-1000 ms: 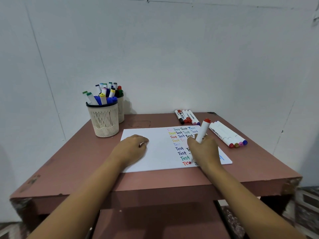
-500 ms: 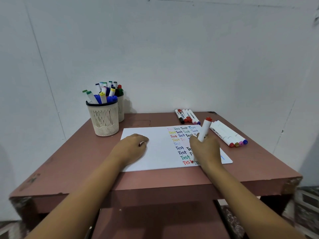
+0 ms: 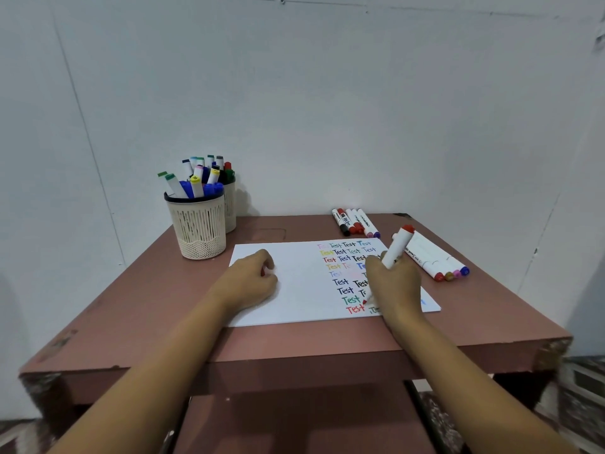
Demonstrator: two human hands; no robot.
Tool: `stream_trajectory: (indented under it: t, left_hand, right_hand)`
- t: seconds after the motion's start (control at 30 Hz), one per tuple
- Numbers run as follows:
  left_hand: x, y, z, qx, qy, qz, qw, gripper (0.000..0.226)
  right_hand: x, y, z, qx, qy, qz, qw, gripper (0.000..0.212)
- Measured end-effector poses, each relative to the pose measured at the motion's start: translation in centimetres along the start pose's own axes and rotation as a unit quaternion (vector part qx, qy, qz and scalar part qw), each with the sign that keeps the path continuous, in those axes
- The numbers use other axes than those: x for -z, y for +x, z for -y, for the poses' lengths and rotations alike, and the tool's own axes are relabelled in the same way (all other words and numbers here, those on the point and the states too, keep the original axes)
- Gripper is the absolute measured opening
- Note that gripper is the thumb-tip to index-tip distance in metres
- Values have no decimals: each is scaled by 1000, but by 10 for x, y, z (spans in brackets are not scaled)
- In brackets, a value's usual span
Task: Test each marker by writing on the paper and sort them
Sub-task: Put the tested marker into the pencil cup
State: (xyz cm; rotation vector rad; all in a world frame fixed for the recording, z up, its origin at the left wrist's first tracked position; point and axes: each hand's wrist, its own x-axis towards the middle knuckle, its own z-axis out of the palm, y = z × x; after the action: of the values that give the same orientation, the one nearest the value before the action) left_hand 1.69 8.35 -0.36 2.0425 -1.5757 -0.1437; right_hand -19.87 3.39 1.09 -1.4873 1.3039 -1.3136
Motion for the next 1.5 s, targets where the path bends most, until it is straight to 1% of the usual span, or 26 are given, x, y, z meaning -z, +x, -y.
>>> stream_trajectory:
  t: [0.13,0.23,0.4,0.47,0.5,0.53,0.57,0.63,0.7,0.77,0.87,0.93,0.97,1.03,1.07,1.13,1.17,1.23,1.3,1.37,1.5]
  left_hand:
    - [0,3,4,28,-65,-11,997,4]
    - [4,5,5,34,-77,5,996,11]
    - [23,14,8,31,-17,139,990,13]
    - [32,18,5,37,12,160,986,13]
    - [35,19,2,32,23,157,987,14]
    - [36,21,-1,23,25,138,990,13]
    - [36,22,-5,7,16,104,994,11]
    - [36,25,-14,-22,-15,20,999,18]
    - [33,30,-19,-47,-49,-21,997,17]
    - [28,35,-23,-62,-82,-21,994,10]
    - [22,42,-28,-73,-97,-27,992,10]
    - [18,45,-31,-67,-125,-3,990,11]
    - [16,45,-32,-63,-134,20,989,12]
    - [8,45,-28,-73,-126,53,988,29]
    - [4,45,-25,-82,-118,59,988,37]
    - [-1,42,-22,-84,-136,37,986,44]
    - [-2,42,-21,-75,-166,18,983,44]
    - [-2,42,-21,-54,-230,-21,972,39]
    - [-2,42,-22,-42,-255,-41,965,27]
    - [-1,42,-24,-40,-270,-46,961,19]
    - [1,42,-28,-53,-287,-31,956,16]
  right_hand:
    - [4,6,2,-61,70,-9,996,24]
    - [5,13,6,-120,97,20,988,14]
    - [5,21,14,-182,80,88,976,11]
    - [3,25,16,-200,76,108,971,12]
    - [3,26,17,-207,77,116,968,13]
    - [3,27,19,-210,79,123,967,14]
    - [4,28,20,-208,81,124,967,15]
    - [3,31,24,-182,73,114,974,17]
    - [0,35,30,-149,72,100,981,17]
    - [-5,40,37,-124,77,92,985,16]
    - [-15,45,48,-94,104,97,985,18]
    - [-25,49,53,-80,121,107,984,22]
    - [-30,51,54,-77,120,113,983,28]
    - [-42,56,55,-70,105,120,985,44]
    - [-47,57,54,-66,106,121,985,47]
    - [-58,59,52,-60,133,132,980,43]
    - [-62,59,50,-58,148,143,977,41]
    - [-68,59,44,-58,172,163,970,39]
    - [-71,60,41,-61,189,173,965,40]
    - [-73,61,39,-58,193,179,963,37]
    - [-75,65,34,-52,193,195,960,32]
